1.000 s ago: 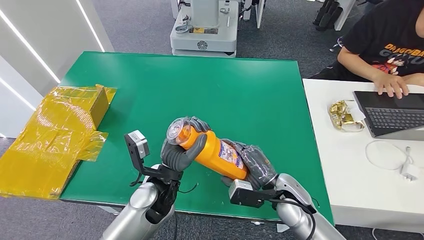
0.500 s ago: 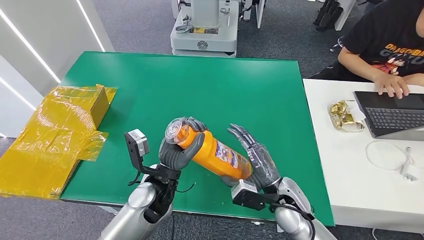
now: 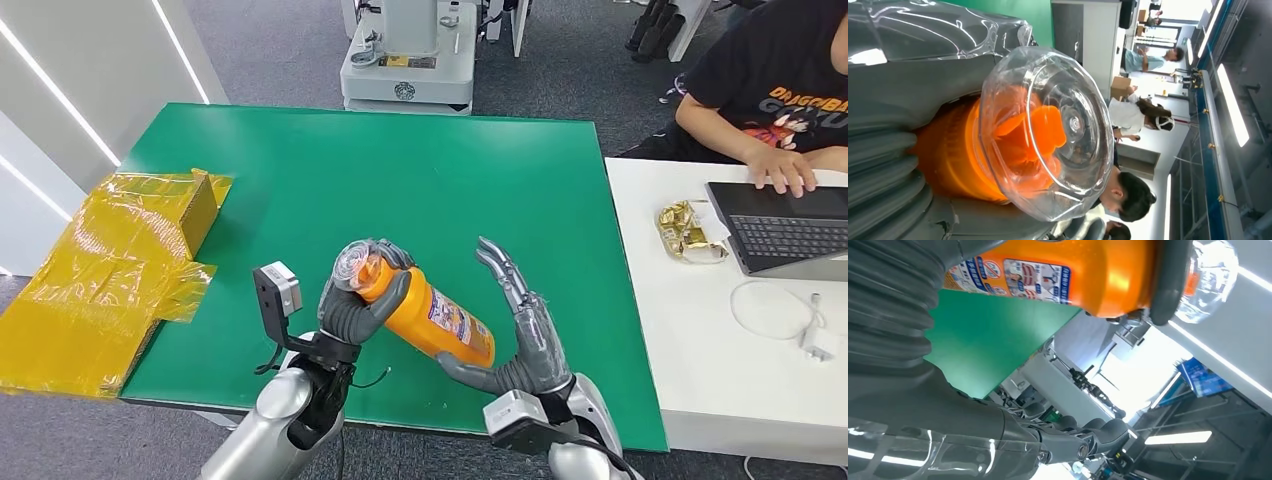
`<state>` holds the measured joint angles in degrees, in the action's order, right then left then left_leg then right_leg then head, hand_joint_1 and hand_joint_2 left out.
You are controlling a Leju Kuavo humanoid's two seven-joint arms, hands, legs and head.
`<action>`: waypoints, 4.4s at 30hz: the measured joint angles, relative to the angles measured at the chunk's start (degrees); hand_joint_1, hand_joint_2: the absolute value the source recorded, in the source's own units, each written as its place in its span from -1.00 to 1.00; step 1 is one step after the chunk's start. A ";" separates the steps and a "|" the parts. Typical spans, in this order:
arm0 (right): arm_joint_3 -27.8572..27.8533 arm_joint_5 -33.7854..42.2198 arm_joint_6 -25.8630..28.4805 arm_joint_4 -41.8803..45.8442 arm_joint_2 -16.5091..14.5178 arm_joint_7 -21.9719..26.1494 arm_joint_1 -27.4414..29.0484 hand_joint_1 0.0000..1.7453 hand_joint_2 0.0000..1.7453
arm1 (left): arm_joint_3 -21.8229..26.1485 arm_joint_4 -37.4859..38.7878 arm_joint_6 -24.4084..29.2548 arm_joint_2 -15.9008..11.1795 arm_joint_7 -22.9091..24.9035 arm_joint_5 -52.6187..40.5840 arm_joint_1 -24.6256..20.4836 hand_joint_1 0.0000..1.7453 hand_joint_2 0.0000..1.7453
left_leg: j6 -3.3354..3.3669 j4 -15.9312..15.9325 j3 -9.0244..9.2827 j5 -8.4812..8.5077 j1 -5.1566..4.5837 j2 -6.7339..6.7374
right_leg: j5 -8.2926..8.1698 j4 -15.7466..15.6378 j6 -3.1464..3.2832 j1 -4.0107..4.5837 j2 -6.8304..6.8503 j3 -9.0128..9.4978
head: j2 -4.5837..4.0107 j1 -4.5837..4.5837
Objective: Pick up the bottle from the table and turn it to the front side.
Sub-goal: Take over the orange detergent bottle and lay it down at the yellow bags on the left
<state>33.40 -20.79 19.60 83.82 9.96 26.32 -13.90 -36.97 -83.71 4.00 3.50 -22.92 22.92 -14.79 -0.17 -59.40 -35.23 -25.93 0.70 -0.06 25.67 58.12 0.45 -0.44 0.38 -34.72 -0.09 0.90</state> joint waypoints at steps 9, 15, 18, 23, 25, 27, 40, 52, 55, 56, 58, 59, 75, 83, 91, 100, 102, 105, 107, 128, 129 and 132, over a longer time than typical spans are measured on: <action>-1.31 4.78 5.00 10.46 -0.70 3.10 6.70 -1.00 1.00 | 5.23 -2.30 1.96 -1.72 -1.80 -8.05 0.90 1.00 1.00 | 0.00 0.03 -0.01 -0.02 0.01 0.01 | 0.02 0.01 0.02 0.01 -0.02 -0.01 | 0.00 0.00; -1.09 6.88 2.47 14.98 -1.86 2.94 7.56 -1.00 1.00 | 13.60 -11.96 -2.11 -5.11 -8.43 -15.08 3.18 1.00 1.00 | -0.01 0.06 0.03 -0.02 0.04 0.10 | 0.05 0.03 0.07 0.04 -0.08 -0.03 | 0.00 0.01; -0.95 6.56 2.40 16.59 -2.18 2.64 8.11 -1.00 1.00 | 16.61 -16.06 -1.08 -6.63 -8.22 -18.78 3.97 1.00 1.00 | -0.02 0.06 0.02 -0.01 0.04 0.08 | 0.07 0.03 0.09 0.05 -0.04 -0.02 | 0.00 0.00; -0.95 6.12 2.34 20.11 -2.55 2.18 9.92 -1.00 1.00 | 18.54 -19.41 6.94 -11.16 -3.88 -33.14 2.68 1.00 1.00 | -0.02 0.06 0.03 -0.01 0.04 0.11 | 0.06 0.03 0.10 0.04 -0.06 -0.02 | 0.00 0.00; -0.95 5.86 2.34 21.52 -2.55 1.91 10.57 -1.00 1.00 | 19.29 -20.01 8.81 -13.34 -2.56 -35.40 2.28 1.00 1.00 | -0.02 0.06 0.04 -0.01 0.04 0.11 | 0.06 0.03 0.10 0.04 -0.07 -0.02 | 0.00 0.01; -0.95 5.50 2.37 22.61 -2.55 1.78 11.09 -1.00 1.00 | 20.00 -20.62 9.71 -15.25 -2.29 -35.03 2.40 1.00 1.00 | -0.02 0.07 0.04 -0.01 0.04 0.10 | 0.07 0.03 0.10 0.05 -0.06 -0.02 | 0.00 0.01; -0.94 4.03 2.77 26.88 -2.65 1.29 13.54 -1.00 1.00 | 20.90 -22.59 21.78 -23.00 -0.85 -47.53 4.50 1.00 1.00 | -0.09 0.07 0.05 -0.05 0.04 0.11 | 0.12 0.02 0.13 0.04 -0.07 -0.02 | 0.00 0.00; -0.94 4.80 2.18 30.47 -2.61 1.78 17.31 -1.00 1.00 | 20.80 -18.65 14.95 -28.88 15.43 -89.40 4.36 1.00 1.00 | -0.13 0.09 0.06 -0.08 0.07 0.18 | 0.13 0.03 0.15 0.06 -0.20 -0.07 | 0.00 0.00; -0.94 5.49 1.02 30.61 -2.59 2.02 17.37 -1.00 1.00 | 20.84 -16.12 11.57 -32.08 16.23 -91.80 4.36 1.00 1.00 | -0.14 0.10 0.07 -0.08 0.10 0.24 | 0.13 0.05 0.15 0.08 -0.27 -0.08 | 0.00 -0.01; -0.94 5.73 0.74 30.62 -2.58 2.09 17.37 -1.00 1.00 | 20.87 -15.18 10.56 -33.38 16.35 -92.15 4.36 1.00 1.00 | -0.14 0.10 0.07 -0.07 0.10 0.25 | 0.13 0.06 0.16 0.08 -0.28 -0.09 | 0.00 -0.01; -0.94 6.21 0.44 30.62 -2.57 2.31 17.38 -1.00 1.00 | 20.92 -13.26 8.27 -35.94 16.41 -92.09 4.38 1.00 1.00 | -0.14 0.10 0.07 -0.07 0.11 0.27 | 0.13 0.07 0.16 0.08 -0.30 -0.10 | 0.00 0.00; -0.94 6.41 0.42 30.62 -2.57 2.45 17.38 -1.00 1.00 | 20.93 -12.33 6.97 -37.03 16.37 -91.77 4.38 1.00 1.00 | -0.14 0.11 0.07 -0.07 0.11 0.27 | 0.13 0.07 0.16 0.08 -0.30 -0.10 | 0.00 0.00; -1.03 7.48 -0.94 30.45 -2.57 3.78 17.67 -1.00 1.00 | 16.19 5.93 -12.38 -44.92 6.70 -83.57 -2.44 1.00 1.00 | -0.15 0.10 0.06 -0.06 0.10 0.32 | 0.11 0.04 0.20 0.08 -0.31 -0.15 | 0.00 -0.02; -1.36 7.58 -2.42 30.14 -2.92 3.73 17.45 -1.00 1.00 | 7.25 18.23 -13.55 -44.35 2.54 -84.31 -12.51 1.00 1.00 | -0.17 0.09 0.06 -0.05 0.09 0.31 | 0.08 0.06 0.23 0.08 -0.30 -0.13 | 0.00 -0.02; -1.50 8.02 -2.52 29.26 -3.21 3.75 16.57 -1.00 1.00 | 0.32 26.15 -11.40 -40.92 0.88 -86.76 -19.09 1.00 1.00 | -0.17 0.07 0.05 -0.05 0.08 0.29 | 0.07 0.05 0.23 0.07 -0.29 -0.12 | 0.00 -0.02; -1.87 8.17 -1.51 28.79 -3.36 3.97 16.34 -1.00 1.00 | -4.11 33.49 -11.45 -36.65 0.49 -86.74 -22.34 1.00 1.00 | -0.17 0.07 0.06 -0.05 0.09 0.34 | 0.06 0.05 0.24 0.07 -0.33 -0.14 | 0.00 -0.02; -1.92 8.37 -1.38 28.67 -3.36 4.15 16.33 -1.00 1.00 | -4.50 34.89 -11.75 -36.04 0.67 -86.28 -22.36 1.00 1.00 | -0.17 0.08 0.06 -0.05 0.10 0.34 | 0.07 0.06 0.24 0.07 -0.33 -0.14 | 0.00 -0.02; -1.92 8.54 -1.06 28.47 -3.36 4.37 16.33 -1.00 1.00 | -4.72 36.70 -12.47 -35.36 0.84 -85.56 -22.40 1.00 1.00 | -0.17 0.08 0.06 -0.05 0.10 0.34 | 0.07 0.06 0.24 0.08 -0.33 -0.15 | 0.00 -0.02; -1.92 8.62 -0.76 28.36 -3.36 4.45 16.32 -1.00 1.00 | -4.84 37.80 -13.02 -34.97 0.95 -85.10 -22.45 1.00 1.00 | -0.17 0.08 0.06 -0.05 0.10 0.34 | 0.07 0.06 0.24 0.08 -0.33 -0.15 | 0.00 -0.02; -1.92 8.87 -1.90 27.80 -3.37 3.80 15.71 -1.00 1.00 | -5.06 42.02 -14.06 -33.92 3.22 -82.70 -23.25 -1.00 1.00 | -0.24 0.10 0.12 0.00 0.10 0.30 | 0.06 0.14 0.25 0.08 -0.30 -0.08 | 0.00 -0.02; -1.92 8.86 -2.06 27.79 -3.37 3.74 15.67 -1.00 1.00 | -5.06 42.02 -13.73 -33.86 3.50 -82.68 -23.23 -1.00 1.00 | -0.25 0.10 0.12 0.00 0.10 0.29 | 0.07 0.14 0.25 0.08 -0.30 -0.07 | 0.00 -0.02; -1.92 8.84 -2.55 27.78 -3.40 3.60 15.57 -1.00 1.00 | -5.06 42.01 -13.11 -33.71 3.88 -82.59 -23.21 -1.00 1.00 | -0.27 0.11 0.17 0.01 0.09 0.32 | 0.06 0.15 0.26 0.07 -0.32 -0.04 | 0.00 -0.02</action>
<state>31.47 -11.96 17.05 111.60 6.56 29.92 1.67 -42.03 -41.70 -9.11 -30.21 -19.04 -59.67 -38.00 -0.44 -59.28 -35.06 -25.92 0.79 0.26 25.73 58.27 0.71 -0.36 0.06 -34.76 -0.09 0.88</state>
